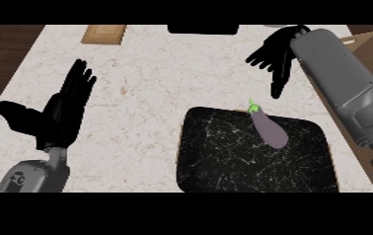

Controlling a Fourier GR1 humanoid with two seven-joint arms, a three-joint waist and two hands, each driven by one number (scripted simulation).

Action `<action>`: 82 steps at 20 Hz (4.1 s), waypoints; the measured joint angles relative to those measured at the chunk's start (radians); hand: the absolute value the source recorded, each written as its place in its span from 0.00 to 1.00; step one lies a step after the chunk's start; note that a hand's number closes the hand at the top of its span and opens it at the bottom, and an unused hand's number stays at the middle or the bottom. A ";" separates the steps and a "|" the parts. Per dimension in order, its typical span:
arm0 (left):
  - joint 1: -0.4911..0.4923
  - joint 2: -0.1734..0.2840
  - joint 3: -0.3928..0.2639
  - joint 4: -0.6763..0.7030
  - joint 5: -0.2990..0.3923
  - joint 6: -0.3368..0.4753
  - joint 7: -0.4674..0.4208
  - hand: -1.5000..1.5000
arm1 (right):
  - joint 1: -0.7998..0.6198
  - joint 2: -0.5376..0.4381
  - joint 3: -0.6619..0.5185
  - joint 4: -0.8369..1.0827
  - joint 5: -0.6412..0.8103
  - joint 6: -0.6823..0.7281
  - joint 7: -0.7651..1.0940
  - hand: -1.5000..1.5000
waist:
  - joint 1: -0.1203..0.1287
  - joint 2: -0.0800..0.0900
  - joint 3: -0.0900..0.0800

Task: Pick the eggplant from the tray and place it in the cardboard box

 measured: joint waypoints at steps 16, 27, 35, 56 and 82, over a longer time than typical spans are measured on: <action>0.044 -0.038 0.031 -0.054 -0.054 -0.005 0.042 0.50 | 0.057 0.087 -0.031 0.002 0.104 -0.048 0.002 0.00 | -0.021 -0.007 0.000; 0.045 -0.079 0.056 -0.017 -0.084 -0.040 0.021 0.50 | 0.119 0.107 -0.061 -0.029 0.165 -0.062 -0.004 0.00 | -0.025 -0.007 0.000; 0.060 -0.087 0.082 -0.039 -0.092 -0.068 0.036 0.50 | 0.156 0.117 -0.067 -0.066 0.229 -0.066 -0.014 0.00 | -0.025 -0.009 0.000; 0.062 -0.125 0.140 -0.070 -0.139 -0.104 0.081 0.50 | 0.295 0.146 -0.137 -0.195 0.305 -0.049 0.027 0.00 | -0.034 -0.013 -0.001; 0.070 -0.158 0.184 -0.047 -0.175 -0.156 0.071 0.50 | 0.439 0.161 -0.039 -0.566 0.595 -0.249 -0.231 1.00 | -0.048 -0.023 -0.001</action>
